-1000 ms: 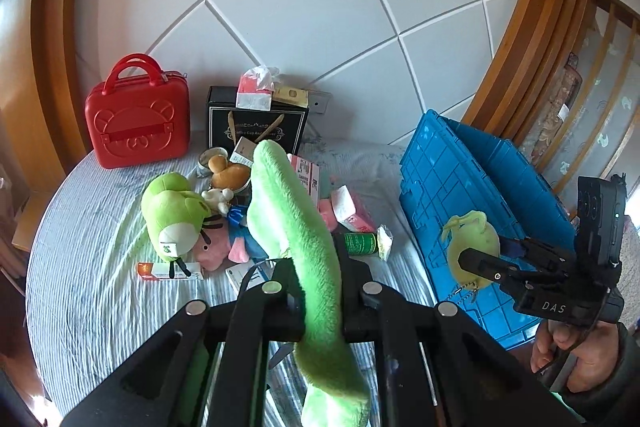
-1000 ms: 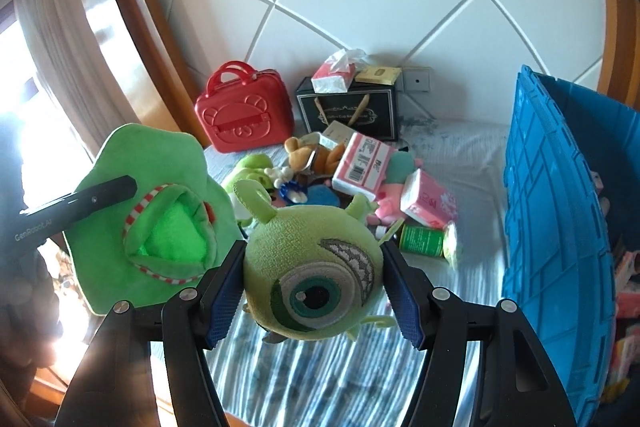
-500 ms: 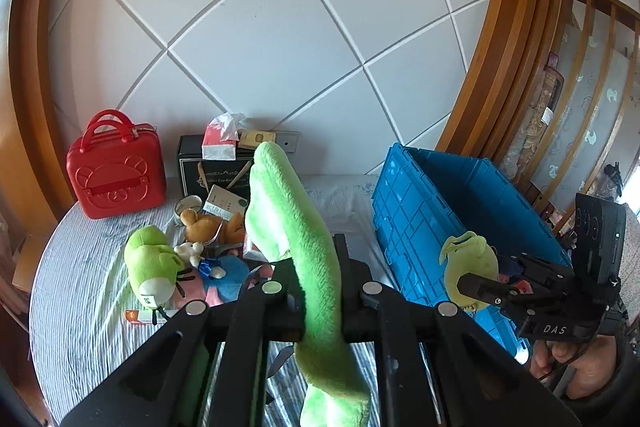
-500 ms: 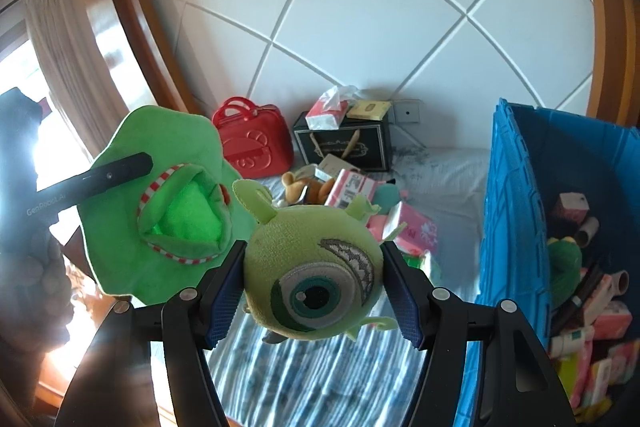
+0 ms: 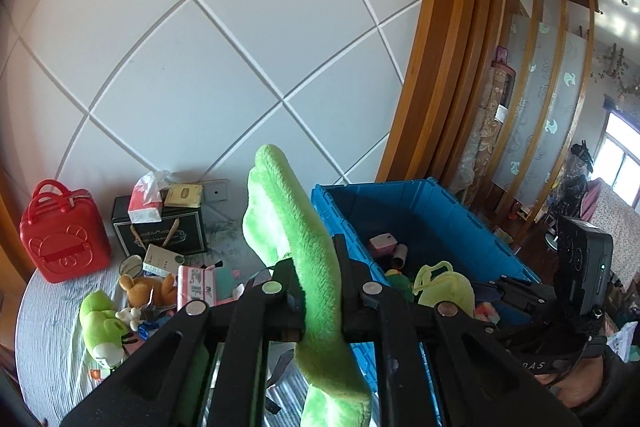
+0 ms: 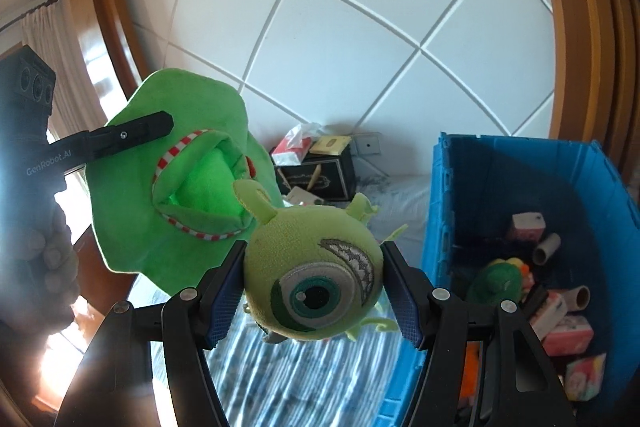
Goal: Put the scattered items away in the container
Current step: 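Carry the green plush hat and one-eyed plush over the blue crate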
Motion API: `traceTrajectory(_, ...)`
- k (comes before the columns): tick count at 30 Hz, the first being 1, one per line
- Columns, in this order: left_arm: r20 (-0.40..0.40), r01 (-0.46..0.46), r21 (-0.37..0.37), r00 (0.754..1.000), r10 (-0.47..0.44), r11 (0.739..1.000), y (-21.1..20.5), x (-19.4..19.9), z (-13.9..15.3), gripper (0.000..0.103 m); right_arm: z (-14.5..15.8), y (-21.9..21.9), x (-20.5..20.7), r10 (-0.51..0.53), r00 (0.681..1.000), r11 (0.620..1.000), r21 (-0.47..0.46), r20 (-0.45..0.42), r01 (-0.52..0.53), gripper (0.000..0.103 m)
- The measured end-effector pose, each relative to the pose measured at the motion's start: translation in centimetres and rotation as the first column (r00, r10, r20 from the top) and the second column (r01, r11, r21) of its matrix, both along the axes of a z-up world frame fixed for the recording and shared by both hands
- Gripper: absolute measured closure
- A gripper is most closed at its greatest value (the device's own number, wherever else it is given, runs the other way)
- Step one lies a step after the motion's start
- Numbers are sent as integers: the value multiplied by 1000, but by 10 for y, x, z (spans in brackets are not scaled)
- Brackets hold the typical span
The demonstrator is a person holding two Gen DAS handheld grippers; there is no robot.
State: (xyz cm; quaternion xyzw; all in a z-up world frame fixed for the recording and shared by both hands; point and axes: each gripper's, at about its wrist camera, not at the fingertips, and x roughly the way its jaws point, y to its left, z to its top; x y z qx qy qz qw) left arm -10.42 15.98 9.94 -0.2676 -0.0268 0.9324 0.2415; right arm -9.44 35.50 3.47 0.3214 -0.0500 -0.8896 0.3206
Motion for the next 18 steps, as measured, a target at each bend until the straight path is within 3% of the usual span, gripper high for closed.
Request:
traceTrajectory(9,-36,147,-6,988,-147,989,98,-20,28,94,-3,79,-16,-113,994,994,-12,2,113,38)
traceTrajectory(18,-13,267,-33,963,-268,963,192,-47,31,94,-13,145,-23,-228,974,974,5,8,228,38)
